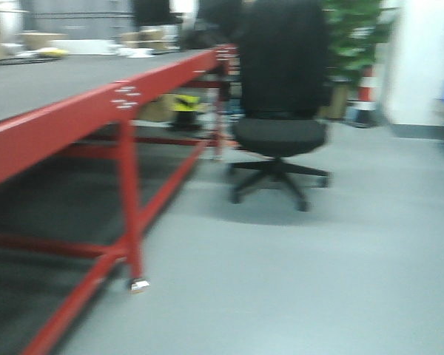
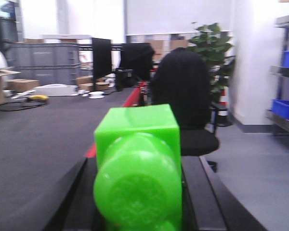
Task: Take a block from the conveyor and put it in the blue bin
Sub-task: 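Drive the base past the chair to the shelf of blue bins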
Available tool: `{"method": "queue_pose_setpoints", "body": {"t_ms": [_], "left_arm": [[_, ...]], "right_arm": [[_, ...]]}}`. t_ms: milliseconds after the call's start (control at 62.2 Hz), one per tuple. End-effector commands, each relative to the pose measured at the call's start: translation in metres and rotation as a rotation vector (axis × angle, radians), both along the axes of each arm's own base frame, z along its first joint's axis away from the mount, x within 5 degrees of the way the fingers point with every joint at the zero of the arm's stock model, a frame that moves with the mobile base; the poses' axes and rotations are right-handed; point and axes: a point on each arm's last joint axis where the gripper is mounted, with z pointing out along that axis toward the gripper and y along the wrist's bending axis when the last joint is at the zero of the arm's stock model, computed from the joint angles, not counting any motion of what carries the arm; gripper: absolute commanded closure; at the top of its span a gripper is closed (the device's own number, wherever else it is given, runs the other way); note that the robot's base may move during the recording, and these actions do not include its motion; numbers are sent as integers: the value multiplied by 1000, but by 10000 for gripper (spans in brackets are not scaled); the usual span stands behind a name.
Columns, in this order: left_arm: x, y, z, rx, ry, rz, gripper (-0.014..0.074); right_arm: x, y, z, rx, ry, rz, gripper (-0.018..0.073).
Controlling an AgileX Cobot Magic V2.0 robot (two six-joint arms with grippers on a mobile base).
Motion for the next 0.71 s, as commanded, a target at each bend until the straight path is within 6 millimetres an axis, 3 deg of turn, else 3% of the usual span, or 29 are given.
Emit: {"method": "queue_pose_setpoints", "body": {"t_ms": [0,692], "left_arm": [[-2,0,2,-12,-23,-7,707],[-2,0,2,-12,-23,-7,707]], "right_arm": [[0,0,2,-13,-21,-8,721],[0,0,2,-13,-21,-8,721]]}}
